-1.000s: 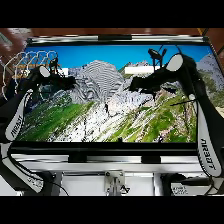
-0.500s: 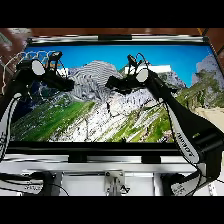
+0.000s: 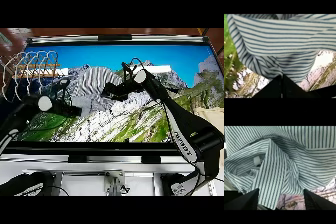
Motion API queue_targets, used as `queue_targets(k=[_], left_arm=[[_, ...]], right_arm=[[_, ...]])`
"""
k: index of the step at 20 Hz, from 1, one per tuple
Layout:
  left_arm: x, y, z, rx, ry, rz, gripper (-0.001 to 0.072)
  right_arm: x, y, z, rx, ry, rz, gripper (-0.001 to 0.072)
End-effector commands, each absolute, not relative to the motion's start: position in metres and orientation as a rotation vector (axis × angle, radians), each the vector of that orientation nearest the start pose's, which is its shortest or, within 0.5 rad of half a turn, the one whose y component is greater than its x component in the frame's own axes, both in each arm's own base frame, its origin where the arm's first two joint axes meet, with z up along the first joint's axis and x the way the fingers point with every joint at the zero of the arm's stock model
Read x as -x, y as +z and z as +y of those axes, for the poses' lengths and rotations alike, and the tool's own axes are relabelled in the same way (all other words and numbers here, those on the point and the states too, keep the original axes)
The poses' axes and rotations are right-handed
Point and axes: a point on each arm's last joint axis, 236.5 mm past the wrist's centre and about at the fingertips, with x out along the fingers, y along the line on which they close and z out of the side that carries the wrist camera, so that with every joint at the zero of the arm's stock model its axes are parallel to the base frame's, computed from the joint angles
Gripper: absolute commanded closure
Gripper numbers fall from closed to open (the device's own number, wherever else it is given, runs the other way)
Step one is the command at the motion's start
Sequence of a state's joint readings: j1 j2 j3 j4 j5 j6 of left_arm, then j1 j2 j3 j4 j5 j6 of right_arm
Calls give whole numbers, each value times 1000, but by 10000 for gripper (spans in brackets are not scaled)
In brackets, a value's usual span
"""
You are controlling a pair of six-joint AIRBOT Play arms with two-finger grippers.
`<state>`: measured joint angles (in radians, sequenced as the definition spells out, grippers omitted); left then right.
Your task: Fold the shirts.
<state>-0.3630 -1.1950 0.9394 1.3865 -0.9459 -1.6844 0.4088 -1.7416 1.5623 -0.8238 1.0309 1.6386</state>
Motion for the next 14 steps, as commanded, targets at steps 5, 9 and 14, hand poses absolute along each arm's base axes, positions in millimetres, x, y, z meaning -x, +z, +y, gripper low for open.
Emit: queue_targets(k=[5, 9, 14], left_arm=[[-312, -40, -174, 178, -262, 1225, 298], [-354, 13, -150, 212, -236, 1098, 168], [-383, 49, -126, 203, -218, 1007, 168]], right_arm=[[-383, -10, 313, -353, 662, 1486, 41], [-372, -11, 310, -309, 695, 1517, 41], [-397, 28, 314, -317, 703, 1352, 53]])
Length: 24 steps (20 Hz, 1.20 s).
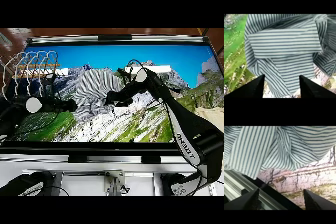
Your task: Fold the shirts.
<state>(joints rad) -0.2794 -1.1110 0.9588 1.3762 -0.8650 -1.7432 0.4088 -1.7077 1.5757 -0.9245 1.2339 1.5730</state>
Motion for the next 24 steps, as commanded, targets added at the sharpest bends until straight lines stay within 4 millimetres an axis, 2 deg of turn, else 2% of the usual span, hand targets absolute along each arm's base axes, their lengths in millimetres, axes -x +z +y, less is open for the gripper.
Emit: queue_targets(k=[1, 3, 5, 6, 8, 10, 12, 15, 16, 17, 18, 19, 21, 24], left_arm=[[-391, 55, -119, 215, -201, 978, 168], [-409, 56, -98, 222, -163, 933, 168], [-416, 32, -87, 281, -125, 985, 167], [-417, 15, -89, 307, -128, 1027, 166], [-420, -21, -108, 345, -172, 1118, 166], [-428, -46, -126, 415, -191, 1178, 164], [-441, -60, -134, 433, -203, 1204, 162], [-451, -67, -139, 430, -215, 1231, 171], [-447, -68, -140, 426, -221, 1249, 193], [-440, -70, -139, 410, -230, 1280, 357], [-430, -72, -139, 367, -270, 1314, 581], [-421, -73, -138, 319, -317, 1343, 649], [-406, -69, -136, 269, -374, 1383, 650], [-401, -49, -135, 216, -424, 1357, 651]], right_arm=[[-408, 37, 317, -323, 703, 1304, 95], [-429, 52, 322, -358, 687, 1223, 94], [-443, 56, 326, -383, 671, 1181, 94], [-445, 52, 327, -382, 670, 1188, 94], [-445, 36, 327, -380, 661, 1220, 94], [-446, 24, 328, -381, 654, 1243, 94], [-444, 18, 329, -371, 657, 1252, 94], [-439, 18, 335, -360, 672, 1256, 94], [-438, 18, 337, -354, 677, 1257, 94], [-434, 18, 341, -348, 685, 1260, 94], [-429, 17, 348, -338, 697, 1266, 93], [-424, 15, 353, -331, 708, 1276, 92], [-416, 8, 362, -321, 718, 1299, 90], [-405, -4, 372, -307, 727, 1335, 90]])
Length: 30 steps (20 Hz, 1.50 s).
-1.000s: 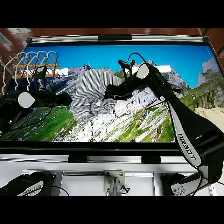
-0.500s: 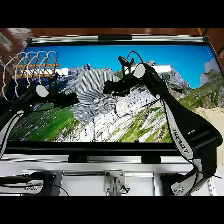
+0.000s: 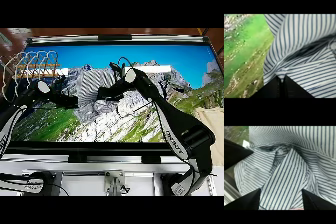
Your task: Fold the shirts.
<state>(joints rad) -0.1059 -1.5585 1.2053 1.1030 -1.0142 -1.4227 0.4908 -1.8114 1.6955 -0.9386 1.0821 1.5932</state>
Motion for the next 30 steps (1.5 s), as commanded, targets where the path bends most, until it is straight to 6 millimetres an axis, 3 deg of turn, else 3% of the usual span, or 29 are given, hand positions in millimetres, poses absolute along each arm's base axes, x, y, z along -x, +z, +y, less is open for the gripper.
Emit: queue_targets(k=[1, 4, 7, 11, 13, 16, 20, 22, 25, 26, 27, 28, 30], left_arm=[[-402, -42, -134, 209, -424, 1337, 651], [-404, -17, -135, 130, -481, 1257, 651], [-404, 5, -133, 75, -498, 1195, 651], [-396, 27, -152, 27, -555, 1144, 651], [-390, 30, -166, 5, -588, 1137, 651], [-389, 31, -177, -10, -607, 1123, 652], [-393, 32, -171, 0, -587, 1115, 651], [-394, 37, -169, 2, -583, 1104, 651], [-393, 46, -168, -1, -584, 1081, 652], [-393, 49, -168, -2, -584, 1075, 652], [-392, 50, -168, -5, -585, 1070, 651], [-392, 51, -168, -15, -591, 1067, 651], [-393, 48, -164, -57, -594, 1063, 651]], right_arm=[[-404, -8, 371, -301, 725, 1346, 90], [-396, -11, 365, -292, 729, 1393, 91], [-385, 2, 357, -291, 753, 1431, 91], [-405, 40, 339, -291, 710, 1370, 93], [-412, 42, 334, -274, 668, 1353, 93], [-397, 26, 351, -236, 688, 1397, 92], [-370, -25, 354, -80, 641, 1523, 92], [-368, -45, 356, -86, 609, 1563, 95], [-386, -52, 353, -90, 556, 1509, 376], [-389, -51, 350, -73, 548, 1499, 505], [-391, -48, 347, -49, 542, 1492, 578], [-393, -43, 343, -20, 541, 1486, 635], [-397, -29, 330, 70, 542, 1461, 633]])
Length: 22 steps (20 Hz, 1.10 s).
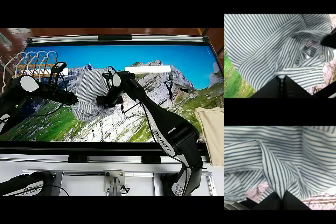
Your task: Fold the shirts.
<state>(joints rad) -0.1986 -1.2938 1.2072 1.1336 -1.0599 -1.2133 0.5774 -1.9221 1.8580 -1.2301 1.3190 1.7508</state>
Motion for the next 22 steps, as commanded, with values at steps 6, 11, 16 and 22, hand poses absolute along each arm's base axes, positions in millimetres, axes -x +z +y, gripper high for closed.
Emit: queue_targets(k=[6, 11, 16, 22], left_arm=[[-377, 28, -152, -229, -675, 1124, 648], [-393, 41, -113, -269, -530, 1137, 336], [-372, 87, -148, 208, -515, 1251, 0], [-313, 44, -226, 223, -592, 1475, 1]], right_arm=[[-403, 37, 291, 269, 526, 1331, 633], [-385, 71, 285, 257, 548, 1321, 634], [-381, 79, 286, 245, 555, 1318, 633], [-396, 73, 297, 225, 568, 1264, 633]])
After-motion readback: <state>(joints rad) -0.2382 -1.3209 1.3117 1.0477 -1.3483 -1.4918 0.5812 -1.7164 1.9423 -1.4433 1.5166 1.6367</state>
